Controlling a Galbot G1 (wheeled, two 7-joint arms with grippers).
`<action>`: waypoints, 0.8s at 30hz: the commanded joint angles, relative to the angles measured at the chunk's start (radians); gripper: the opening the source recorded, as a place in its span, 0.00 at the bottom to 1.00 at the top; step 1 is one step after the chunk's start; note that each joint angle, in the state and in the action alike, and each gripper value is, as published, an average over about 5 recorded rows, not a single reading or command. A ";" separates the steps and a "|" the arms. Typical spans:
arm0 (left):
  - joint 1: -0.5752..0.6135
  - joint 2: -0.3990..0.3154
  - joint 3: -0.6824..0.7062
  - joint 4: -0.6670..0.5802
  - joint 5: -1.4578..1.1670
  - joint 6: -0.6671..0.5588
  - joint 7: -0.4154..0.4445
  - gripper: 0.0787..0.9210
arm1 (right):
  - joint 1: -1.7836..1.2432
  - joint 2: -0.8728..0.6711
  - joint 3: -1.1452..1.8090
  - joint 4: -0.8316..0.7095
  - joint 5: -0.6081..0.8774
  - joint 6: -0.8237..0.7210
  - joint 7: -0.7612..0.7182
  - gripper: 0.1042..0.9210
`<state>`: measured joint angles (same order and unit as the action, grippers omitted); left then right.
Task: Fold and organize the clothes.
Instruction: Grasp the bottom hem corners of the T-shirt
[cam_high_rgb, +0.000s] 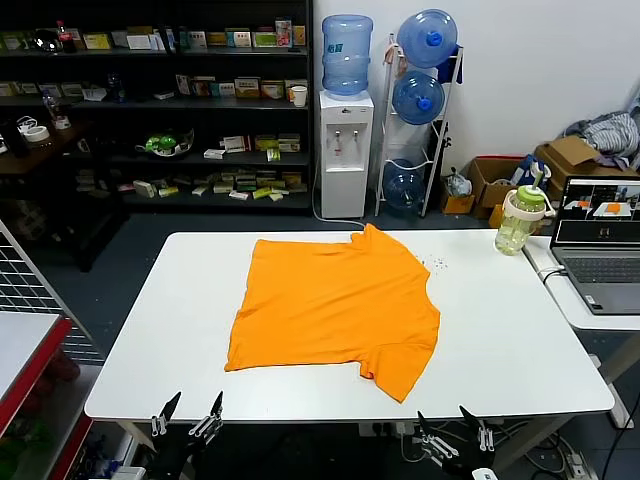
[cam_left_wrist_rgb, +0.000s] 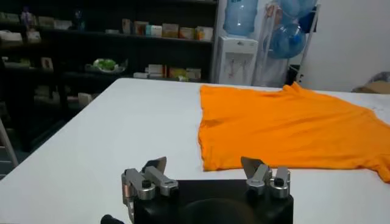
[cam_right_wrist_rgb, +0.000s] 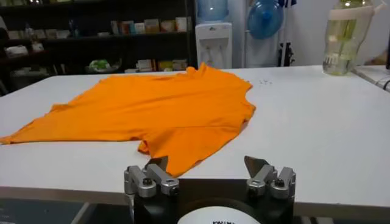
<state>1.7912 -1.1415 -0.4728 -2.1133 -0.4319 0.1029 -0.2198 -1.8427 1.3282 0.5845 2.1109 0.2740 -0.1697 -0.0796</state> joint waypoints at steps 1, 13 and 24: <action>-0.006 0.003 -0.001 0.000 -0.001 0.002 -0.002 0.88 | 0.019 -0.001 -0.003 -0.001 0.007 -0.004 0.012 0.88; -0.303 0.059 0.109 0.221 -0.062 0.021 0.016 0.88 | 0.245 -0.012 -0.085 -0.151 0.027 -0.089 0.093 0.88; -0.445 0.049 0.179 0.350 -0.103 0.072 -0.013 0.88 | 0.367 0.016 -0.148 -0.273 0.007 -0.116 0.124 0.88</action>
<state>1.4632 -1.0976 -0.3366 -1.8646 -0.5113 0.1565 -0.2292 -1.5709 1.3385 0.4681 1.9153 0.2817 -0.2647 0.0261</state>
